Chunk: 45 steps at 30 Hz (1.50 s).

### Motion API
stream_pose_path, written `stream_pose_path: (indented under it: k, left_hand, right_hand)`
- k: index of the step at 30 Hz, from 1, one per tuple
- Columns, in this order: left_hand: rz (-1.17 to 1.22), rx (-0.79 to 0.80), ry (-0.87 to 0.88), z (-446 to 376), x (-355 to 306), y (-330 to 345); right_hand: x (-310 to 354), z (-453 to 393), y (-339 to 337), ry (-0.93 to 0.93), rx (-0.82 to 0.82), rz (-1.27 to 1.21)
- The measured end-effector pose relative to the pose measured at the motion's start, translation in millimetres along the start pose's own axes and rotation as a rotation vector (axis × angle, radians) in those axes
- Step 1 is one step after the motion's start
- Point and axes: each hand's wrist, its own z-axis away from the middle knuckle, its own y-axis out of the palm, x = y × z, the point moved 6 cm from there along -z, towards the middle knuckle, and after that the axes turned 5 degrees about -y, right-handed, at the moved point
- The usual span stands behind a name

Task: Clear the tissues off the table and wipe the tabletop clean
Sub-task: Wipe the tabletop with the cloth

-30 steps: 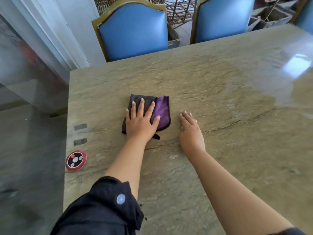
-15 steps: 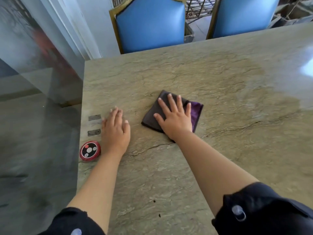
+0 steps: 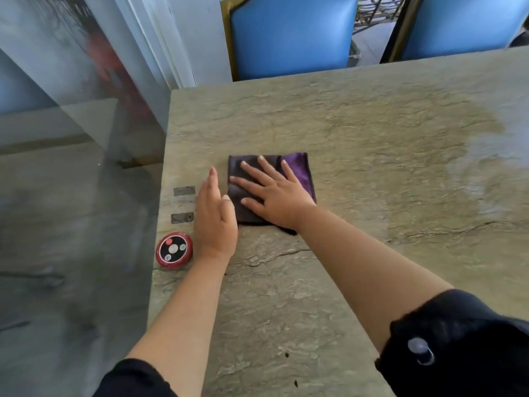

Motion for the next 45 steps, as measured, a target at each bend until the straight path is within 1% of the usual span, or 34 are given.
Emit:
stream_pose_path:
  k: [2,3,4,5,8,9,10,11,12,14,16,18,19,20,21,23,25,27,28,29,30,31,33,35,36,37,38,40,42,43,44,45]
  left_hand:
    - [-0.024,0.021,0.008,-1,2,1]
    - [-0.049,0.029,0.011,-1,2,2]
    - [-0.076,0.038,0.012,-1,2,3]
    - [-0.1,0.044,0.018,-1,2,4]
    - [-0.164,0.046,0.037,0,0,6]
    - [-0.174,0.041,0.038,-1,-1,6]
    - [-0.169,0.037,0.039,-1,-1,6]
    - [-0.153,0.035,0.044,-2,-3,6]
    - [-0.128,0.035,0.047,-2,-4,6]
    - [-0.058,0.042,0.024,-2,-2,4]
    - [-0.006,0.046,-0.018,-4,-1,3]
    - [-0.085,0.041,-0.032,-3,-2,3]
    - [-0.15,0.04,-0.024,1,-5,6]
    - [-0.197,0.037,-0.025,9,-9,11]
    - [-0.219,0.036,-0.031,21,-15,17]
    - [-0.235,0.04,-0.024,53,-31,34]
    - [-0.258,0.086,0.002,89,-49,52]
    - [-0.281,0.139,0.041,117,-66,67]
    - [-0.307,0.163,0.055,125,-71,72]
    - [-0.339,0.182,0.064,131,-72,76]
    - [-0.363,0.193,0.071,134,-71,78]
    - [-0.377,0.191,0.076,135,-70,78]
    - [-0.419,0.161,0.095,134,-69,77]
    - [-0.482,0.143,0.12,135,-71,79]
    - [-0.512,0.147,0.123,136,-72,81]
    - [-0.537,0.156,0.124,136,-72,83]
    - [-0.56,0.166,0.122,136,-73,85]
    - [-0.593,0.176,0.12,136,-72,86]
    - [-0.618,0.189,0.129,137,-72,87]
    - [-0.625,0.196,0.129,138,-72,88]
    - [-0.628,0.199,0.126,138,-72,88]
    - [-0.619,0.196,0.122,138,-73,88]
  right_hand:
    - [-5,35,3,-0.126,-0.001,0.03]
    - [-15,47,3,-0.139,0.014,0.039]
    - [-30,52,2,-0.099,0.016,0.043]
    - [-48,51,0,-0.003,-0.001,0.04]
    - [-87,29,-5,0.477,-0.056,-0.059]
    - [-86,19,-4,0.586,-0.053,-0.077]
    - [-76,8,-2,0.619,-0.05,-0.076]
    - [-60,-1,-1,0.584,-0.048,-0.065]
    - [-39,-6,0,0.499,-0.047,-0.054]
    - [2,3,4,0.281,-0.045,-0.038]
    - [28,37,11,0.065,-0.013,-0.009]
    - [31,78,16,-0.117,0.048,0.046]
    - [22,96,15,-0.146,0.059,0.061]
    - [6,111,13,-0.114,0.054,0.06]
    - [-15,124,9,-0.025,0.038,0.044]
    - [-60,150,1,0.256,-0.008,-0.02]
    - [-96,181,-3,0.574,-0.044,-0.079]
    - [-110,205,-3,0.832,-0.06,-0.129]
    - [-105,212,-2,0.909,-0.058,-0.152]
    - [-94,215,0,0.939,-0.051,-0.168]
    - [-80,217,3,0.912,-0.039,-0.175]
    - [-63,218,6,0.827,-0.033,-0.166]
    - [-38,225,6,0.55,-0.025,-0.113]
    - [-47,240,3,0.328,0.027,-0.063]
    - [-64,248,0,0.292,0.05,-0.048]
    - [-84,257,-2,0.323,0.06,-0.054]
    - [-106,270,-4,0.419,0.055,-0.076]
    - [-133,303,-3,0.688,-0.004,-0.12]
    - [-125,331,5,0.902,-0.054,-0.126]
    - [-110,337,9,0.972,-0.063,-0.125]
    - [-92,338,11,1.013,-0.073,-0.127]
    - [-73,332,13,1.014,-0.083,-0.13]
